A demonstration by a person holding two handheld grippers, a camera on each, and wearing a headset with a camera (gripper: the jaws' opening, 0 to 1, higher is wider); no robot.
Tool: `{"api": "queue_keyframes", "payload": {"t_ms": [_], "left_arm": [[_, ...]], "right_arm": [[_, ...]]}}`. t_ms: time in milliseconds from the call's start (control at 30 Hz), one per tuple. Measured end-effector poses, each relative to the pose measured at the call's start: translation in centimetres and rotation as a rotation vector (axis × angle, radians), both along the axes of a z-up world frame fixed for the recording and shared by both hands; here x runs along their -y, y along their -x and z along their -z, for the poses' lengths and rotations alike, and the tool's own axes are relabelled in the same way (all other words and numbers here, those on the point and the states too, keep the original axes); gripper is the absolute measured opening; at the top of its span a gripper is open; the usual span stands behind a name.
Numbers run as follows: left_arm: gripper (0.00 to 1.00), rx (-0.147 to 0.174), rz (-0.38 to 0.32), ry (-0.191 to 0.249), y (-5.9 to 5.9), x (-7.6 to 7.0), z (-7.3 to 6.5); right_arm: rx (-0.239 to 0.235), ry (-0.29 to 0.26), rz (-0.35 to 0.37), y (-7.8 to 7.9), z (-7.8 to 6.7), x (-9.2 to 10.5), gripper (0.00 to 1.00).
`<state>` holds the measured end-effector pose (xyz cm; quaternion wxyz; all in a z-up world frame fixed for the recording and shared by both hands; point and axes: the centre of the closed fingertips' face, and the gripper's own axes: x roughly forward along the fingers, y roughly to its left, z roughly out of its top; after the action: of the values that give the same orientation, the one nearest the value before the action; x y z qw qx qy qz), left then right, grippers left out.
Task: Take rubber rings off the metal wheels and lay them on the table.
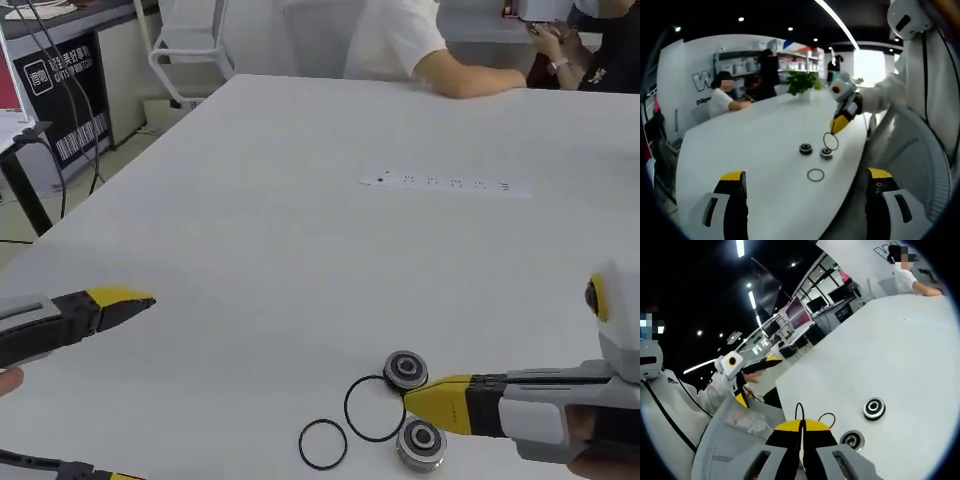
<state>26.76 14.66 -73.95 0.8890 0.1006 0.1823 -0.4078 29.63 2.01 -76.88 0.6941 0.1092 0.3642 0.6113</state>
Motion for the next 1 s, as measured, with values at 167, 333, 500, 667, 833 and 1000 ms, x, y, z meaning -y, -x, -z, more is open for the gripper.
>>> {"api": "queue_keyframes", "payload": {"t_ms": [167, 333, 500, 667, 833, 1000], "left_arm": [[1.0, -0.007, -0.009, -0.004, 0.4, -0.4, 0.3], [1.0, -0.01, -0.025, -0.001, 0.5, -0.9, 0.5], [1.0, -0.005, -0.04, 0.014, 0.3, -0.9, 0.4], [1.0, -0.004, -0.033, 0.012, 0.2, -0.7, 0.4], [0.99, -0.011, -0.028, 0.014, 0.3, -0.6, 0.5], [0.99, -0.013, -0.029, 0.01, 0.3, -0.7, 0.6]], "right_arm": [[0.014, 0.041, -0.048, 0.2, 0.9, -1.0, 0.0], [0.073, 0.128, -0.085, -0.1, 2.7, -1.0, 0.0], [0.111, 0.195, -0.131, 0.0, 4.6, -1.5, 0.0], [0.151, 0.265, -0.143, -0.5, 6.2, -1.8, 0.0], [0.204, 0.315, -0.157, -0.9, 7.3, -2.1, 0.0], [0.222, 0.352, -0.147, -1.6, 8.0, -2.0, 0.0]]}}
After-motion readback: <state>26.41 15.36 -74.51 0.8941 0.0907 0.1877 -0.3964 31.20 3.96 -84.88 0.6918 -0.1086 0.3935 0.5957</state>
